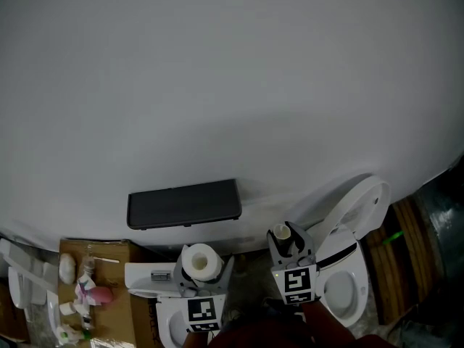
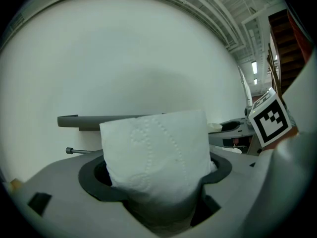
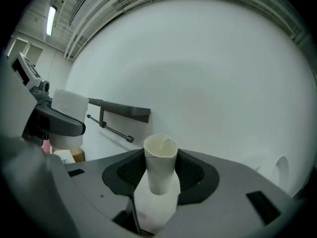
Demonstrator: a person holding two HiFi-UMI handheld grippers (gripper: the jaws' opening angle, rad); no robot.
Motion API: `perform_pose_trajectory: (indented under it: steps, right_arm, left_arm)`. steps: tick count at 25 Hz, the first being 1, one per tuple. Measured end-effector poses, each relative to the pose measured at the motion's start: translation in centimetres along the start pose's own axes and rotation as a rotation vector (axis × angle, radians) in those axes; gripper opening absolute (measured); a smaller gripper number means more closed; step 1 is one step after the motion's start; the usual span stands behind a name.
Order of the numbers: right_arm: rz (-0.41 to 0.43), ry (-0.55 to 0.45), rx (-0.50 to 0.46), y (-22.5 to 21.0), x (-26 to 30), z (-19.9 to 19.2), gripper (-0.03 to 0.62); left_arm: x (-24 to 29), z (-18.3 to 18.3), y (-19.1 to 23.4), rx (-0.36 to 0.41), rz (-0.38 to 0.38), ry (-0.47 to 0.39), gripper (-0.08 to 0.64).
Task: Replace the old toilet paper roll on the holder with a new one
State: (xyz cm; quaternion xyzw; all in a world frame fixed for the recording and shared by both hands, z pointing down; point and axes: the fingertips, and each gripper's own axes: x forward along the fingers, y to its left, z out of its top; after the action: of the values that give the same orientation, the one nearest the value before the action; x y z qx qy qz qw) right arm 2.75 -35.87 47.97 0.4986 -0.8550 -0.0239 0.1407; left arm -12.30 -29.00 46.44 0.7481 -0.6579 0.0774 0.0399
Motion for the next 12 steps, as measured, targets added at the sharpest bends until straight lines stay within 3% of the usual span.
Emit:
perform_pose_trajectory:
  steps: [6,9,12]
  right_arm:
    - [0.003,-0.011,-0.025,0.2,-0.3,0.2,0.189]
    - [0.001,-0.015,-0.050,0.3,-0.7,0.3,0.189]
    - [-0.005,-0.018,-0.057,0.1,-1.1,0.3,0.189]
  left_arm:
    - [0.3,-0.4,-0.6,-0.003,-0.007,0.006,0.459]
    - [0.6,-1.9,-1.1,0.002,-0.027,0.050,0.459]
    - [1.8,-3.4,-2.3,-0.086,-0.077,0.088,0.459]
